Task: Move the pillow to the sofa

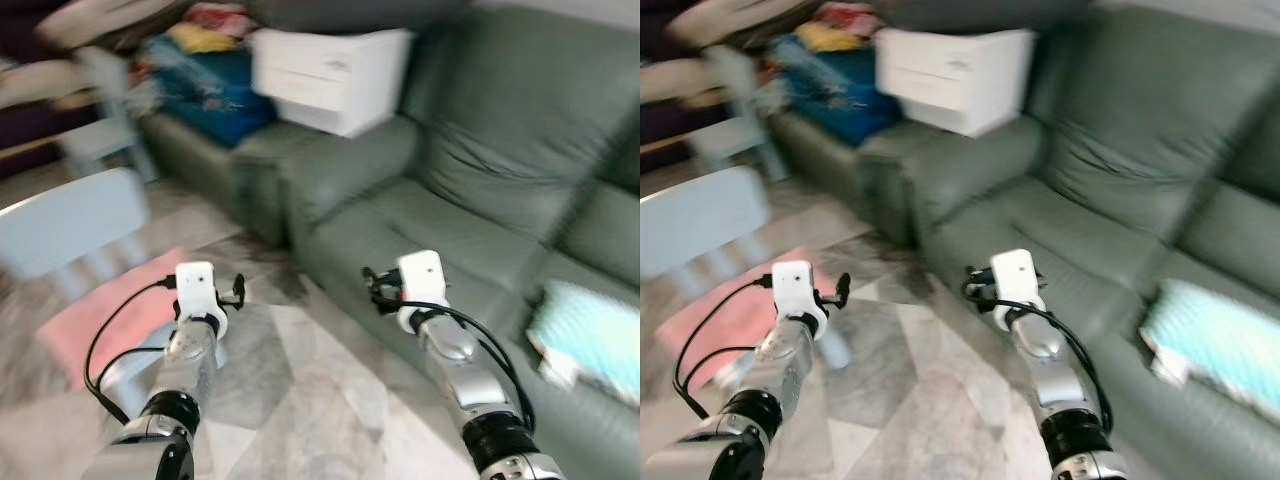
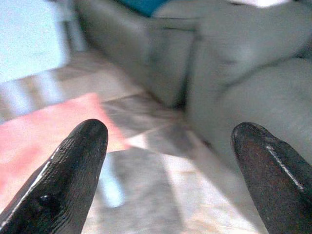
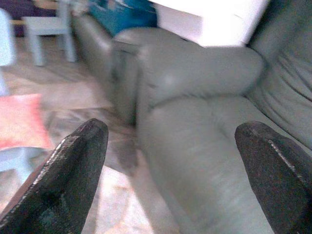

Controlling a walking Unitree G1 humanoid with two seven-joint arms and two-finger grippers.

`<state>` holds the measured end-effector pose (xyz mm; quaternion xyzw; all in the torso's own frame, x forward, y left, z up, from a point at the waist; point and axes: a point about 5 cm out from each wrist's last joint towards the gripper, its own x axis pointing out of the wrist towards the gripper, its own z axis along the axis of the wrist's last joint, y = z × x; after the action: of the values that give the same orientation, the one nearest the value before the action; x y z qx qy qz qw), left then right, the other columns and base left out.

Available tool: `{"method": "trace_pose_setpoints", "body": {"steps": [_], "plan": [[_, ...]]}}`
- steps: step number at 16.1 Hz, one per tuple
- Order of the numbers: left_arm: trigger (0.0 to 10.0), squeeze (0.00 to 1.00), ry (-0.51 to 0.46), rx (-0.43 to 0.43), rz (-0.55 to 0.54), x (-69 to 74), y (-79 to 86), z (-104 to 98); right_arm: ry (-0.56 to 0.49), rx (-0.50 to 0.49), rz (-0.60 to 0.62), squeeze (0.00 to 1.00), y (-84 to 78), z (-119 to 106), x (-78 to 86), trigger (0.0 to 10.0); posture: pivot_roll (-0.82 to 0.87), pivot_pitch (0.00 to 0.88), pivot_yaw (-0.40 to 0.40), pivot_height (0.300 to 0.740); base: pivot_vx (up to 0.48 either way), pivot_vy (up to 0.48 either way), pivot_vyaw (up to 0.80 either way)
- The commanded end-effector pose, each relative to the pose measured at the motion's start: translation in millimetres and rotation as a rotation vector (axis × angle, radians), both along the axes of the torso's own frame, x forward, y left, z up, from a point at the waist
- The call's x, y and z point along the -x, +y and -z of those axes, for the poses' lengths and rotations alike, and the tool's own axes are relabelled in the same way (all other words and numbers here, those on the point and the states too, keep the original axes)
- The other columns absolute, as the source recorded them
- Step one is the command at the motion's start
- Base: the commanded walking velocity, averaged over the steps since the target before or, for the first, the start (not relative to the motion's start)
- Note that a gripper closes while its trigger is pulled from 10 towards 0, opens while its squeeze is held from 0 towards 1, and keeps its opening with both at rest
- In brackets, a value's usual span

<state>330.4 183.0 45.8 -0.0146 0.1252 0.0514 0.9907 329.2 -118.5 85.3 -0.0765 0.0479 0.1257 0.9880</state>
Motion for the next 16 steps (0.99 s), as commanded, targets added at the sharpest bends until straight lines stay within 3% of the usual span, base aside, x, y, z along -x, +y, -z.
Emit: {"method": "trace_pose_setpoints", "body": {"steps": [1,10,16], "plan": [[10.0,0.00,-0.028,-0.015,-0.008,-2.9,1.2,-5.5,-0.002,-0.008,-0.025,0.00,5.5,-0.1,0.9,10.0,-0.07,0.000,0.023,0.740,0.000,0.000,0.80],[10.0,0.00,-0.031,0.025,0.015,-2.0,-1.1,-4.2,-0.007,-0.006,-0.044,0.00,6.9,-0.8,1.4,10.0,-0.07,0.000,0.017,0.740,0.000,0.000,0.78],[10.0,0.00,-0.040,0.049,0.025,-1.7,0.9,-4.6,-0.019,-0.008,-0.048,0.00,7.2,-3.4,0.0,10.0,-0.07,0.000,0.017,0.740,0.000,0.000,0.00]]}}
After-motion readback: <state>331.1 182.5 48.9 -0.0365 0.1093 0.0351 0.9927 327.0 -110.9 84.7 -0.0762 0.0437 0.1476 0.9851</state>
